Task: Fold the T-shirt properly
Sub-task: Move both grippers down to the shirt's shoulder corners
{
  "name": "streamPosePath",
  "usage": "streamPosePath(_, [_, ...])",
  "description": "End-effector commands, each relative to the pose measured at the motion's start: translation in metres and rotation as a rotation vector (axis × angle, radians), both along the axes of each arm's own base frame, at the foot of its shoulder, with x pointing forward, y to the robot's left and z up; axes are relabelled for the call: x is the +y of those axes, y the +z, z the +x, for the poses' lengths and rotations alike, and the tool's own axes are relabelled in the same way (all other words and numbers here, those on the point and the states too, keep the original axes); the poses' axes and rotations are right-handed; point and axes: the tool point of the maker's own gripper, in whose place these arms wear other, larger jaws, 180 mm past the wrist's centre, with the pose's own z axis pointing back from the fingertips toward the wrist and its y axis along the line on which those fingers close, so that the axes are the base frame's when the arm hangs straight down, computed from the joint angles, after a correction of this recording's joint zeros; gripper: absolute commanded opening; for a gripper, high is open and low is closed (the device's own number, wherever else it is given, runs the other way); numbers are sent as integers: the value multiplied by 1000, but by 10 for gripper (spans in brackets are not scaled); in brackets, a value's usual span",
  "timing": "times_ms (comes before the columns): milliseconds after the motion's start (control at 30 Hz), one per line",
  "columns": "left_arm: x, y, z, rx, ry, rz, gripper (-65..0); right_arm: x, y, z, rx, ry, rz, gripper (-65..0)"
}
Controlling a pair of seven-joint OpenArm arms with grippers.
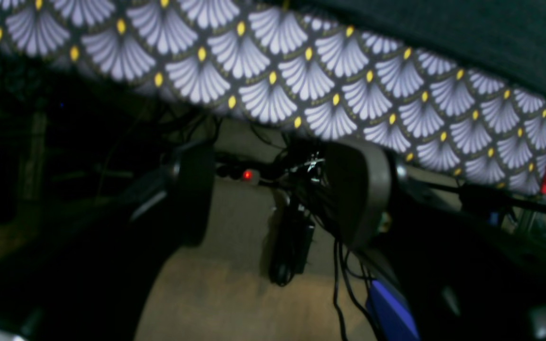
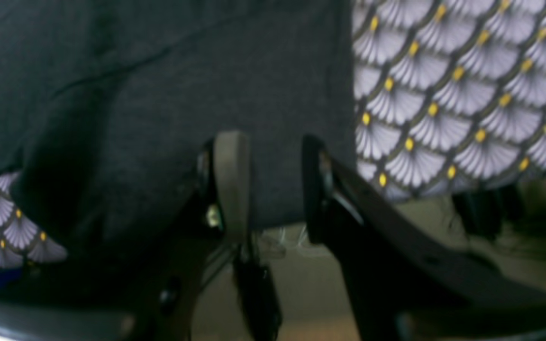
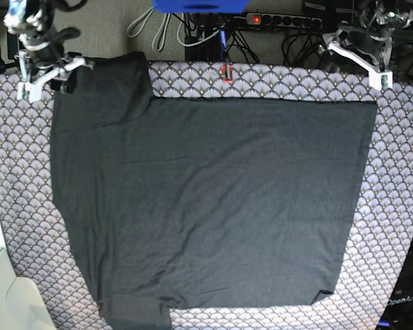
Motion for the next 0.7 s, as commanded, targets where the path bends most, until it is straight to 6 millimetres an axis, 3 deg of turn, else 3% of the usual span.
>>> streamPosePath(0, [0,11,7,-41,-17,10,-266,-7,10,7,-28,-20,6,-446])
streamPosePath(233, [-1,14,9,-48,-21,11,-265,-23,15,17,8,-74,45,-445])
streamPosePath(333, [-1,14,9,-48,-21,11,-265,-19,7,19,22,-18,57,-445])
streamPosePath(533, [0,13,7,-45,-21,14,-265,-36,-26,10,103,-18,90,-445])
streamPosePath(667, [0,13,7,-45,-20,14,-265,-43,-30,6,107,-3,85,-445])
